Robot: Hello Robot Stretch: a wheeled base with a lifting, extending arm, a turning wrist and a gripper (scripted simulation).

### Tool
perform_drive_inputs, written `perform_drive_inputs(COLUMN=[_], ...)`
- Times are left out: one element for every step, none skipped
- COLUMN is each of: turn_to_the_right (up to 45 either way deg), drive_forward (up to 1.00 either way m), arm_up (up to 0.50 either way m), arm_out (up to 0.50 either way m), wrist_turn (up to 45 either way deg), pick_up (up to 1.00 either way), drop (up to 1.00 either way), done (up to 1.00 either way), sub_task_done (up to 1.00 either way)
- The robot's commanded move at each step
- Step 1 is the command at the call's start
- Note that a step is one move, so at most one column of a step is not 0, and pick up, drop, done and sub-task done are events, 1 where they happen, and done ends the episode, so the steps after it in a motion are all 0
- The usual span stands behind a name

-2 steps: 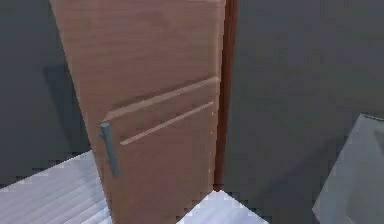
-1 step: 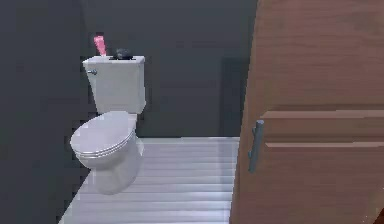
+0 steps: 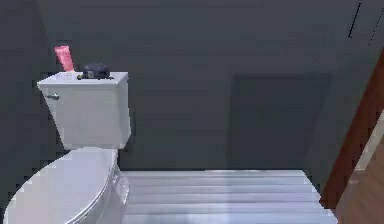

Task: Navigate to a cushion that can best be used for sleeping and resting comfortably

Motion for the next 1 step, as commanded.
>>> perform_drive_inputs(turn_to_the_right=[0.0], drive_forward=[0.45], arm_up=[0.00], arm_out=[0.00], wrist_turn=[0.0], pick_up=[0.00], drop=[0.00], done=[0.00], sub_task_done=[0.00])
